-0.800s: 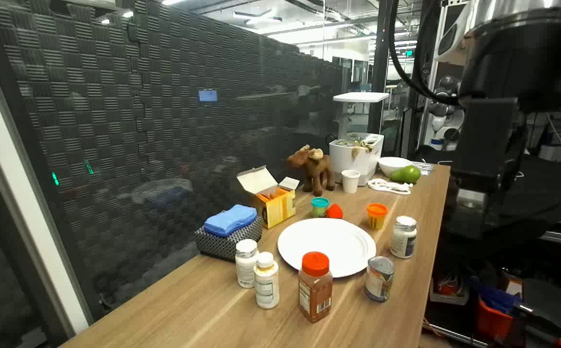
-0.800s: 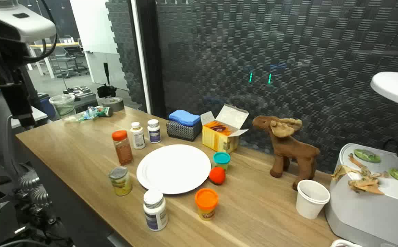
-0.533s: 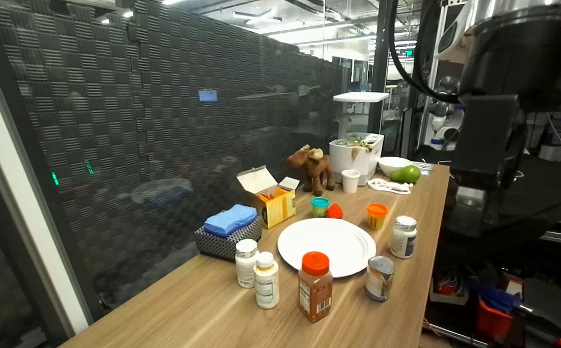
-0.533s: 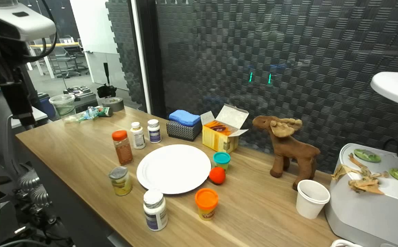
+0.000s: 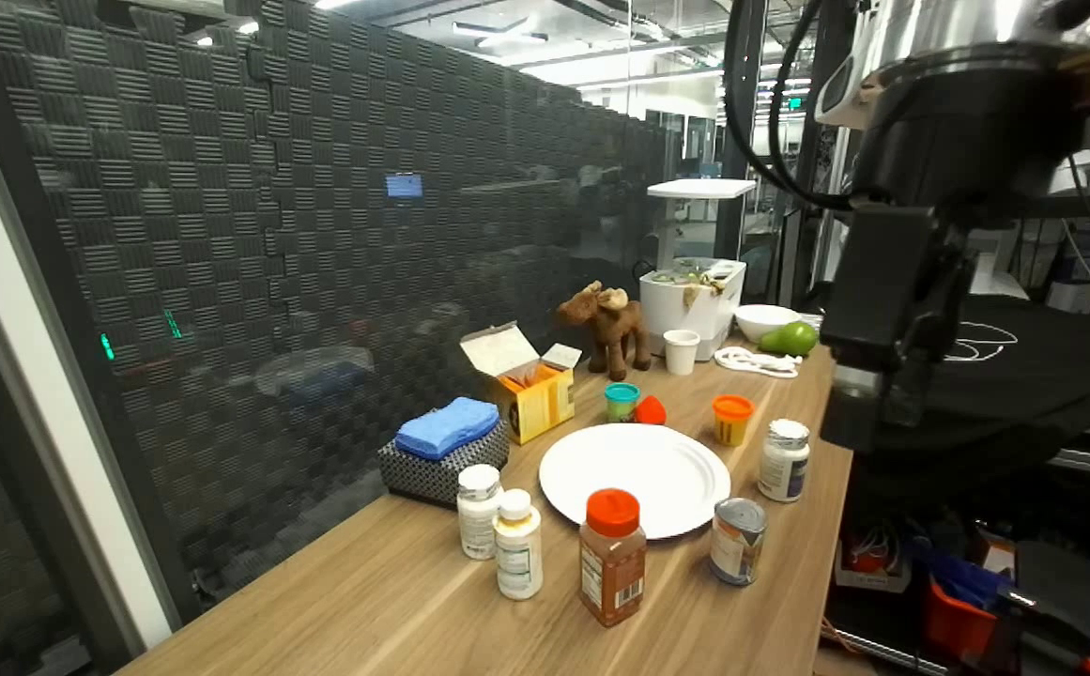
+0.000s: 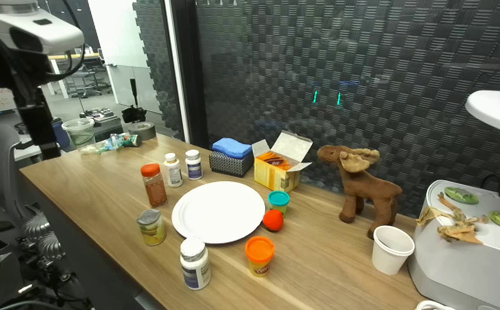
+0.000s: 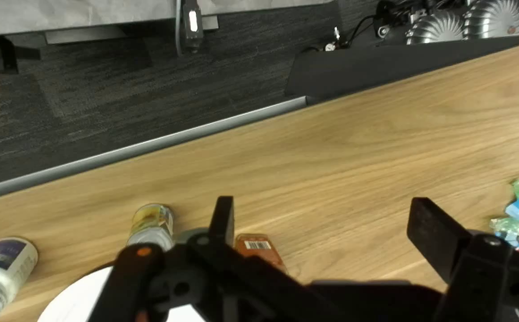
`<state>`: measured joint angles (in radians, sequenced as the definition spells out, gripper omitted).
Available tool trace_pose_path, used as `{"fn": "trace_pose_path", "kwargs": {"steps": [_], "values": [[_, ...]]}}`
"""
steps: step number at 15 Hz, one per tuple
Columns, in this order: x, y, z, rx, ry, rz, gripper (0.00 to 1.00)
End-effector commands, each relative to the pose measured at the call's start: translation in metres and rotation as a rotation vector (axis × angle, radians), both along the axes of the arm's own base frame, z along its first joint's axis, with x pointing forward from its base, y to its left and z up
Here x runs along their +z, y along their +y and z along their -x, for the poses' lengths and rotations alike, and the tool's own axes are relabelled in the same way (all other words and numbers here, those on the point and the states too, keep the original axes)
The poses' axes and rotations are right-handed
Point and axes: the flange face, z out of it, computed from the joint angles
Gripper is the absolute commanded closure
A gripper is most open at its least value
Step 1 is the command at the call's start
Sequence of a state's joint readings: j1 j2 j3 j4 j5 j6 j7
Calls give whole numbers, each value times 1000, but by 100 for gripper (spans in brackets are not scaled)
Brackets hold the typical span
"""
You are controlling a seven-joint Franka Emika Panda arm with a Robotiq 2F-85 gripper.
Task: Pick up the bottles from the table and put them on the white plate.
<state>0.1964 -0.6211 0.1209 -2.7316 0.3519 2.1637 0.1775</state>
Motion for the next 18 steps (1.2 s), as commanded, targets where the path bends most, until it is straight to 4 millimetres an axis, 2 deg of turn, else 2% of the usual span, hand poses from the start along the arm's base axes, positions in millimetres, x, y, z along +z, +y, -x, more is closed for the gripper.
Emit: {"fn": "trace_pose_path", "kwargs": {"steps": [1, 6, 11, 18], "values": [[2, 14, -54, 16, -34, 56, 0], [-16, 49, -129, 54, -27, 91, 0], [-45, 70, -190, 38, -45, 146, 0], [-87, 98, -236, 39, -82, 223, 0]]}}
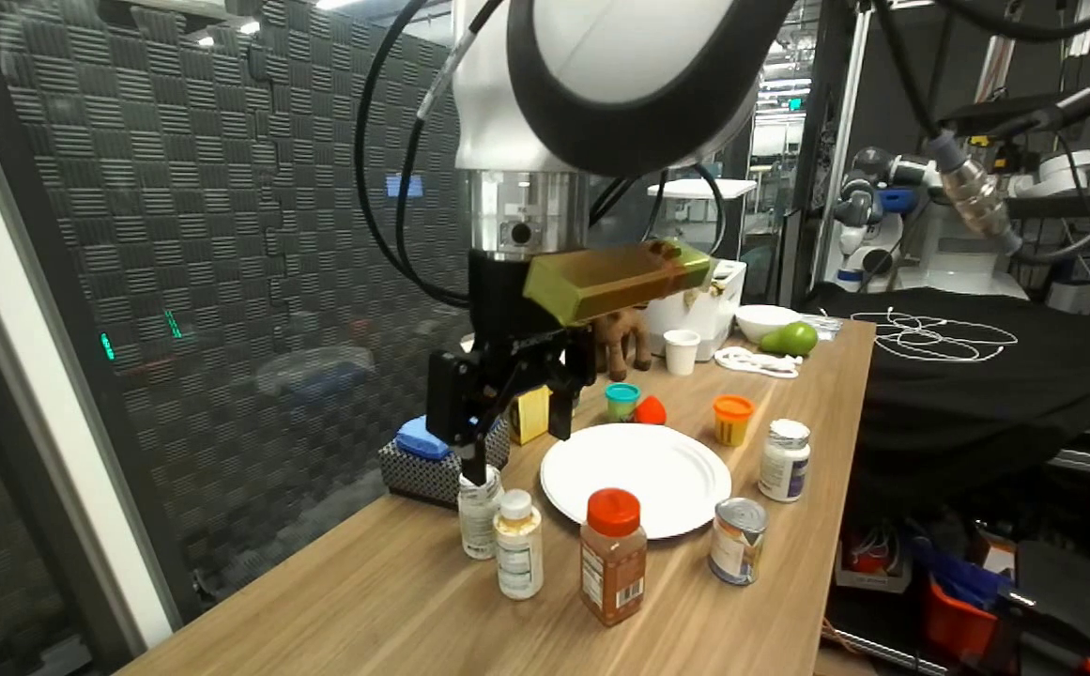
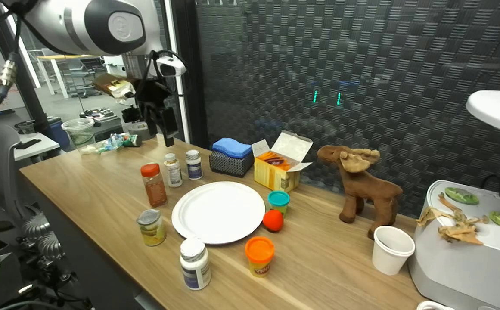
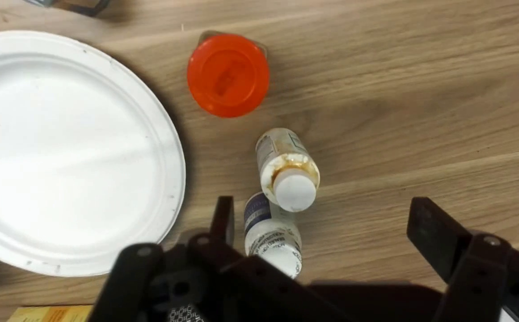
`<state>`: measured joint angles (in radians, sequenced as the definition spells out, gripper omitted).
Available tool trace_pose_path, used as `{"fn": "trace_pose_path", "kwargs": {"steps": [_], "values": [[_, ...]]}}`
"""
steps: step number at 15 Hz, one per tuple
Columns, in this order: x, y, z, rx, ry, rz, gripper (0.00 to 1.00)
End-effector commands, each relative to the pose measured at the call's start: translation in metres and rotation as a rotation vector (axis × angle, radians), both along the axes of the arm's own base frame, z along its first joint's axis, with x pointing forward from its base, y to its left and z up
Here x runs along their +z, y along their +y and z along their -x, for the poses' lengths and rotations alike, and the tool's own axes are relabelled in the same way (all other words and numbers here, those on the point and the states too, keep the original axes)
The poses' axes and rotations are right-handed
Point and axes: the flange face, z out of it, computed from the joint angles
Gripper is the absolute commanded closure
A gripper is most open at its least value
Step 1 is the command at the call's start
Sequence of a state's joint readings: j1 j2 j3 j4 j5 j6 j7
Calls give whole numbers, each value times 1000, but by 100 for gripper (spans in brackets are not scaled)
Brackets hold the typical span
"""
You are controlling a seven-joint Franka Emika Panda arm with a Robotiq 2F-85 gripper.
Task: Pick up the bottles from the table and put them on the white plate.
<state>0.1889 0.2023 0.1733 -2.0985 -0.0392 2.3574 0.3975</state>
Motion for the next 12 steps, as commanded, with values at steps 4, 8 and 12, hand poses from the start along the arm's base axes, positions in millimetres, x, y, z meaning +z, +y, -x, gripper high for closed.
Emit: {"fn": "trace_pose_path", "kwargs": {"steps": [4, 8, 12], "values": [[-40, 23, -38, -13, -18, 17, 0], [-55, 16, -57, -54, -58, 32, 0], [-57, 5, -73, -89, -95, 61, 0]]}}
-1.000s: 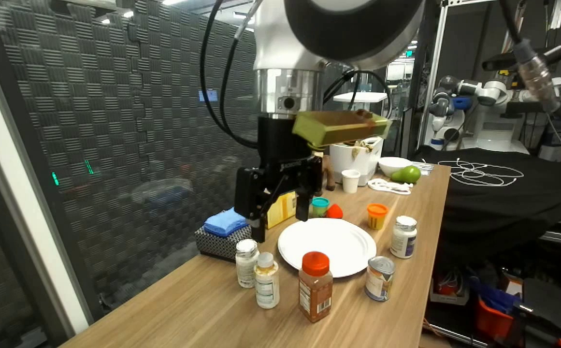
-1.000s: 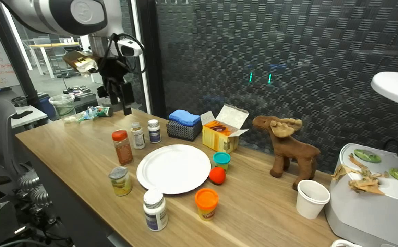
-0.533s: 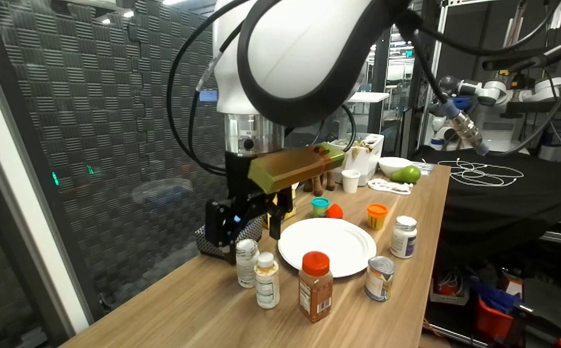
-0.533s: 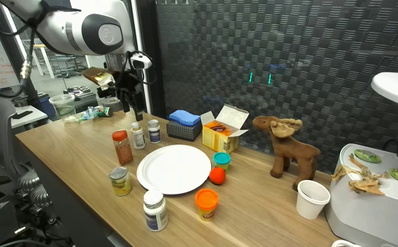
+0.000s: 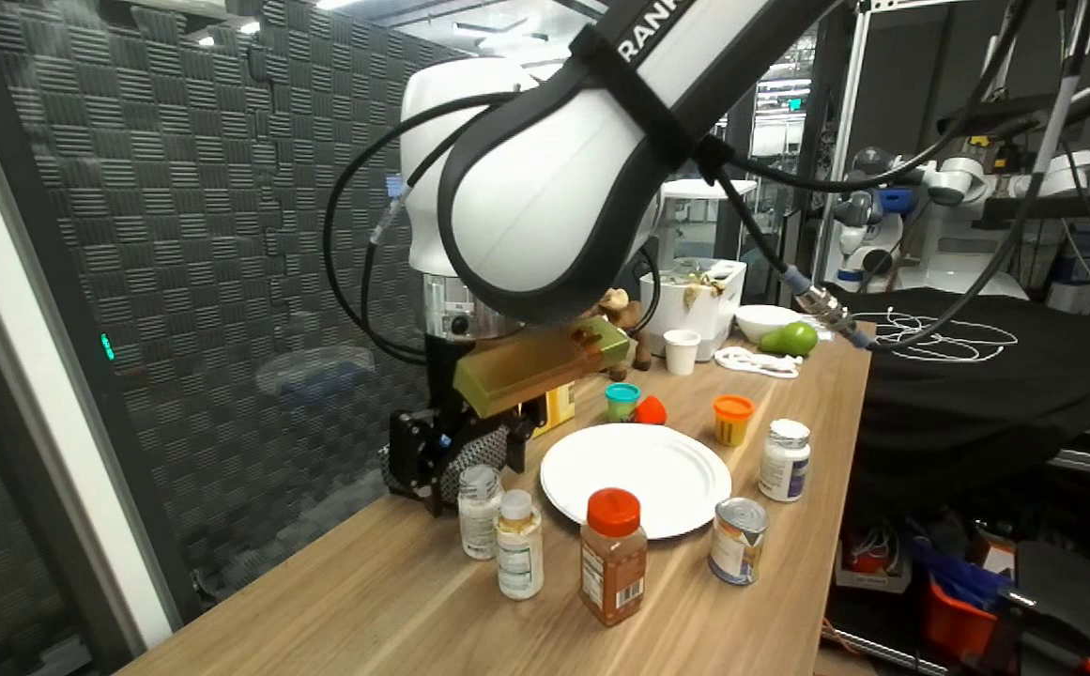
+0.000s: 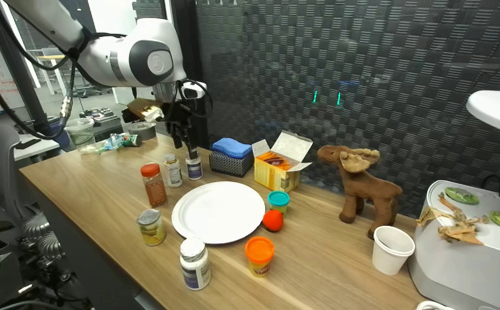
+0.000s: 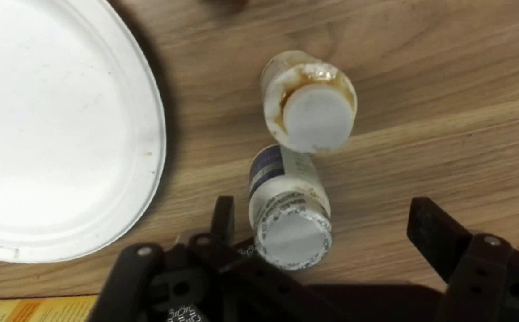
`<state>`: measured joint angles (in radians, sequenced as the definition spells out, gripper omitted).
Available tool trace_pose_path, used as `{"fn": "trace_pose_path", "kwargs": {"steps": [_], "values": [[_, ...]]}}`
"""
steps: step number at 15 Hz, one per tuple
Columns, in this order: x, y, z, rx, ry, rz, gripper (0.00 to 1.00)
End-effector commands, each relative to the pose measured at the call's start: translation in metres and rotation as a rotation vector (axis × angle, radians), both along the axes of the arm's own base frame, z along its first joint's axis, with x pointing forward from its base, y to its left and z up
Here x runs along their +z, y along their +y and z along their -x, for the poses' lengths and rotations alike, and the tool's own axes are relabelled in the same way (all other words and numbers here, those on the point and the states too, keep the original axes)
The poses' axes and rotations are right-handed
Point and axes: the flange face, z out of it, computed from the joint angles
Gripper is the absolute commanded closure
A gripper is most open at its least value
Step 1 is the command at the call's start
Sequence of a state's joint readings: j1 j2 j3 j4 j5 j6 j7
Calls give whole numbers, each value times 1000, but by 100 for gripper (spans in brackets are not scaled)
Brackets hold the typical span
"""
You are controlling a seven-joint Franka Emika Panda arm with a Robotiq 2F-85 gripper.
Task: Pick up the bottles from the table and put them on the white plate.
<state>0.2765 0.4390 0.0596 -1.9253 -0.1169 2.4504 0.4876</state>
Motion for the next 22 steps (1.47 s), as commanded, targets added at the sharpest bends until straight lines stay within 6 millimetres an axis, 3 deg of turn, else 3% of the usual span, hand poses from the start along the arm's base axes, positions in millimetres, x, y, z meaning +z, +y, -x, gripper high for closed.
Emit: {"fn": "trace_pose_path", "kwargs": {"steps": [1, 2, 5, 11, 14, 18, 20, 22], "values": [[4, -2, -19, -37, -49, 22, 0], [3, -3, -21, -43, -47, 23, 0], [0, -3, -22, -33, -25, 10, 34], [10, -4, -18, -54, -13, 15, 80], [34, -14, -19, -87, -36, 12, 81], [74, -49, -16, -163, -86, 4, 81], [84, -73, -13, -207, -86, 16, 81], [81, -95, -8, -241, -53, 18, 81]]}}
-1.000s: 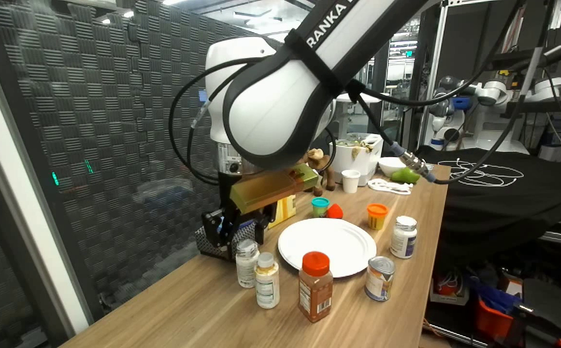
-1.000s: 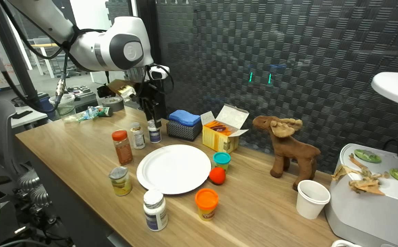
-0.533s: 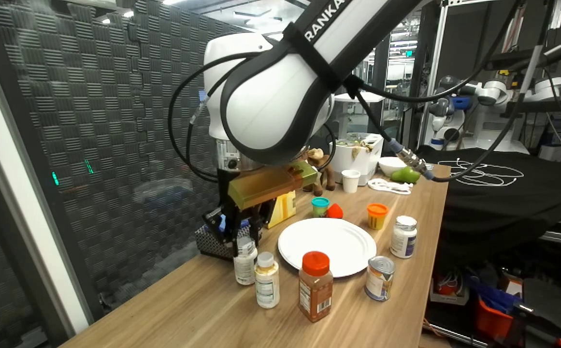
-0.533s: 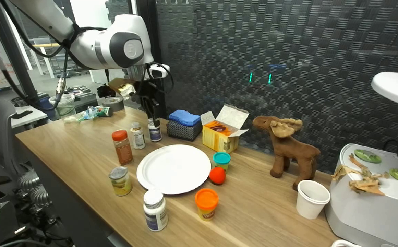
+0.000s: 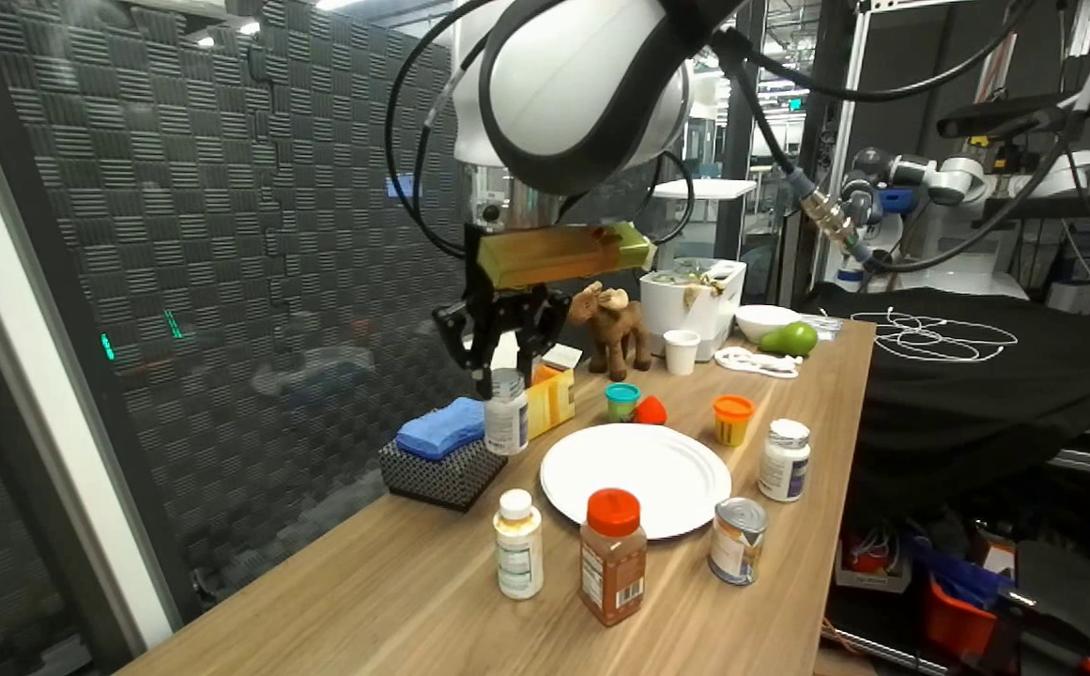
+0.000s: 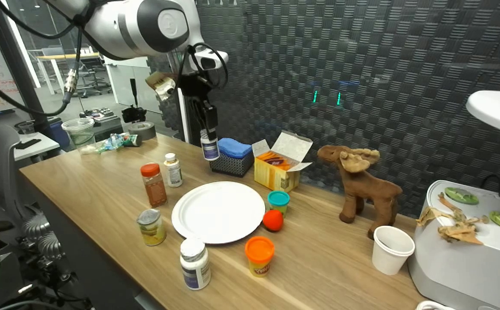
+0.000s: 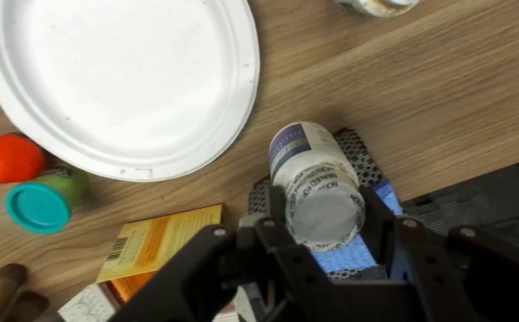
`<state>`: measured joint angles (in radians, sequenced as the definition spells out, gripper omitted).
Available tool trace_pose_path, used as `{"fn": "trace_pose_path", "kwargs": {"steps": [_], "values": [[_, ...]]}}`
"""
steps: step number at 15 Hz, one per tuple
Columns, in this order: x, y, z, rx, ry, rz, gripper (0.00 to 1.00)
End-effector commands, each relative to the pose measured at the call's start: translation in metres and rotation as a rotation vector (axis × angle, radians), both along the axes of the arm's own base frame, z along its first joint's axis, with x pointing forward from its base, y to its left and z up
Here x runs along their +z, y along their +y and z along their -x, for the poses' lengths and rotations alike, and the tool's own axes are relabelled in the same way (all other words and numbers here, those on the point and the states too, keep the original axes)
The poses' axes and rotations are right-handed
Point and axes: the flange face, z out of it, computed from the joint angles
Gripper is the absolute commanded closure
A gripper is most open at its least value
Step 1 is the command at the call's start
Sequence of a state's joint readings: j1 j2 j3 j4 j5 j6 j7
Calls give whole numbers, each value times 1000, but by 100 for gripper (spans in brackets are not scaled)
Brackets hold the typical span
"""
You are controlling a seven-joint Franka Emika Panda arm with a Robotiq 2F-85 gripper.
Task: Pick up the bottles from the table and put them on the white plate.
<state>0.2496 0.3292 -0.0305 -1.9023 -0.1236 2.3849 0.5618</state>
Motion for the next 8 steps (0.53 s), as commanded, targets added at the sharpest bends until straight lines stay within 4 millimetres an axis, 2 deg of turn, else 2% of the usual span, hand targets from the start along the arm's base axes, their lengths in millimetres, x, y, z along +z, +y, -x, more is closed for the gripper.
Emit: {"fn": "trace_pose_path", "kwargs": {"steps": [1, 4, 8], "values": [[2, -37, 18, -71, 47, 3, 81], [-27, -63, 23, -102, 97, 3, 81], [-59, -88, 24, -146, 116, 21, 81]]}}
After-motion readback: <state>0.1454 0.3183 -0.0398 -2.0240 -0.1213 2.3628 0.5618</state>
